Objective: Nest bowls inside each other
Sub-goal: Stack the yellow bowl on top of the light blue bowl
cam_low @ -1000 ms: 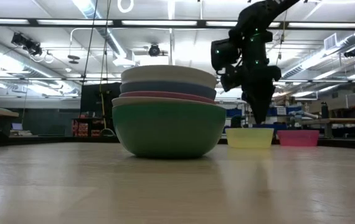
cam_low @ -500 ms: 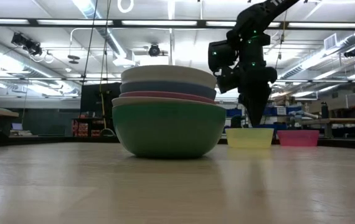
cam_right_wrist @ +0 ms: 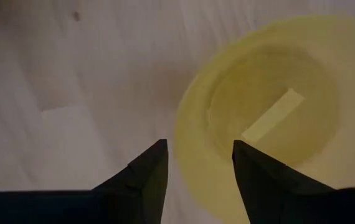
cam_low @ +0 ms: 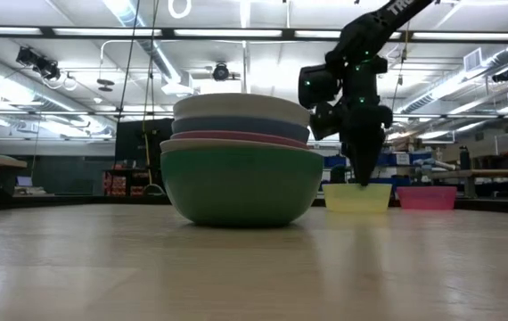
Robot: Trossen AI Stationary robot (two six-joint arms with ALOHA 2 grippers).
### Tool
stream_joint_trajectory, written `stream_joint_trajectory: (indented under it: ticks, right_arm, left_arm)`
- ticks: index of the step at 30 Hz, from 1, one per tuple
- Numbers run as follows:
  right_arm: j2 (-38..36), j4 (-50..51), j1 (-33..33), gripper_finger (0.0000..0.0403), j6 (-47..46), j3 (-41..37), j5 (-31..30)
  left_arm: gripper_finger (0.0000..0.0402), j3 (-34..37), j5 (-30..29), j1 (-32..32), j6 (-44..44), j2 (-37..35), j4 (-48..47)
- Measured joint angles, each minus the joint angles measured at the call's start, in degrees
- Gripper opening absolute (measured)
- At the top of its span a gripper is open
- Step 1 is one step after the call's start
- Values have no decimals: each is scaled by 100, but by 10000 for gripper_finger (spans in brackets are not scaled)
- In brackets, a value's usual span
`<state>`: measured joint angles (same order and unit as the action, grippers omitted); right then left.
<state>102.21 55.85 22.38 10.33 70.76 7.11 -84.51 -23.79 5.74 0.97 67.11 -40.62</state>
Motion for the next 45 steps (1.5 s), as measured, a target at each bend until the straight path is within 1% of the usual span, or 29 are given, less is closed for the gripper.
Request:
stream_joint_trajectory:
  ticks: [8,12,14,16,19,20,24,27,30,36,42,45]
  right_arm:
    - [0,-379,54,166,-20,-481,0]
    - [0,-668,67,155,-20,-686,0]
    - [0,-693,67,139,-17,-704,0]
    - [0,-715,66,108,7,-704,0]
    - [-2,-698,48,34,77,-702,3]
    - [-7,-689,43,19,107,-699,2]
    - [-22,-630,-23,5,148,-692,-4]
    - [-61,-492,-140,2,175,-676,-11]
    - [-106,-212,-260,1,162,-427,42]
    - [-368,19,-612,1,17,360,70]
    - [-433,466,-1241,0,-249,1270,-143]
    - [-435,489,-1716,0,-347,1684,-138]
  left_arm:
    - [153,0,0,0,-11,0,2]
    - [153,0,0,0,-4,0,8]
    - [153,0,0,0,-4,0,7]
    - [153,0,0,0,-4,0,7]
    - [153,0,0,0,-2,0,5]
    - [153,0,0,0,2,0,4]
    - [153,0,0,0,11,-2,0]
    - [153,0,0,0,26,-2,-2]
    - [153,0,-2,0,84,-2,0]
    - [153,0,-21,-15,140,-4,-13]
    - [153,0,-695,-56,141,-4,-195]
    - [153,0,-769,-153,138,-4,-192]
